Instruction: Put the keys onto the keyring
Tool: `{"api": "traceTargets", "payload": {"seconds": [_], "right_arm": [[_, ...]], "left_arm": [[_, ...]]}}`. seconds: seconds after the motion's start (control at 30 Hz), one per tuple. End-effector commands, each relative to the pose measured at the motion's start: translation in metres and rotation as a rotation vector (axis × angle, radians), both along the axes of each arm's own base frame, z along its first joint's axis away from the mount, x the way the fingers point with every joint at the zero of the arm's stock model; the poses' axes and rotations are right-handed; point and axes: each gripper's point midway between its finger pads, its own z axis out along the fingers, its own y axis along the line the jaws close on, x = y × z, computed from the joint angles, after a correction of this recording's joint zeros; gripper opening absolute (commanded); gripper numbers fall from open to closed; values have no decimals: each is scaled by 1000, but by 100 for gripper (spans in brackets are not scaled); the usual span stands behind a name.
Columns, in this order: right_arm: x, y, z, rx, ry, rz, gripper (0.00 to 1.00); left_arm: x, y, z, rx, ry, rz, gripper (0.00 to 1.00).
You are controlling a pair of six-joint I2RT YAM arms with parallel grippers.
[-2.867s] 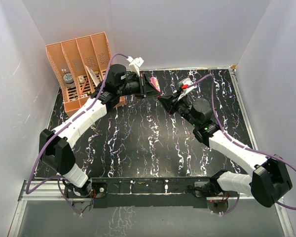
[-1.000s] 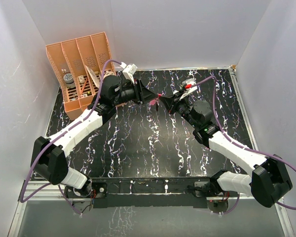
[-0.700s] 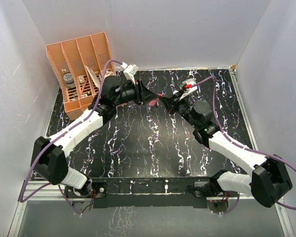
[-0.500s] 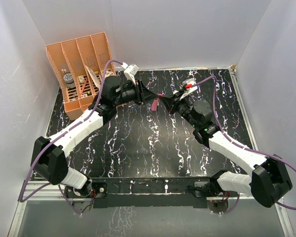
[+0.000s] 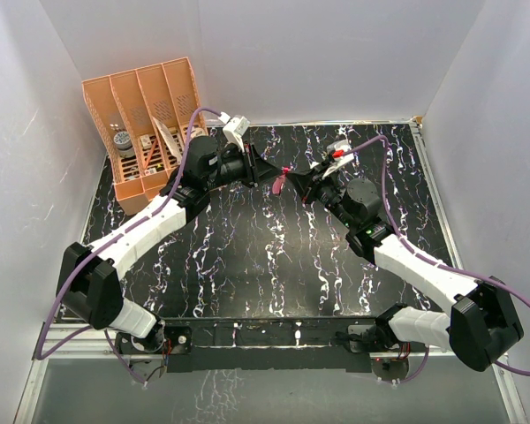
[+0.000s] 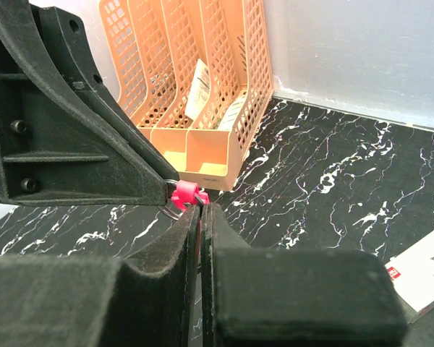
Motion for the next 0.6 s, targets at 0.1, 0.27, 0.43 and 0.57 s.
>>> {"api": "traceTargets", "payload": {"seconds": [0.1, 0.27, 0.43, 0.57], "right_arm": [[-4, 3, 46, 78, -90, 27, 1], [-5, 3, 46, 81, -87, 32, 5], [-8, -5, 50, 75, -88, 0, 38], [-16, -17, 58, 75, -114, -31, 41]], "left_arm": [[-1, -3, 5, 2, -46, -7, 4], [-1, -5, 5, -1, -48, -8, 0], [3, -1, 2, 26, -33, 35, 0], [8, 3, -4, 76, -2, 68, 0]]}}
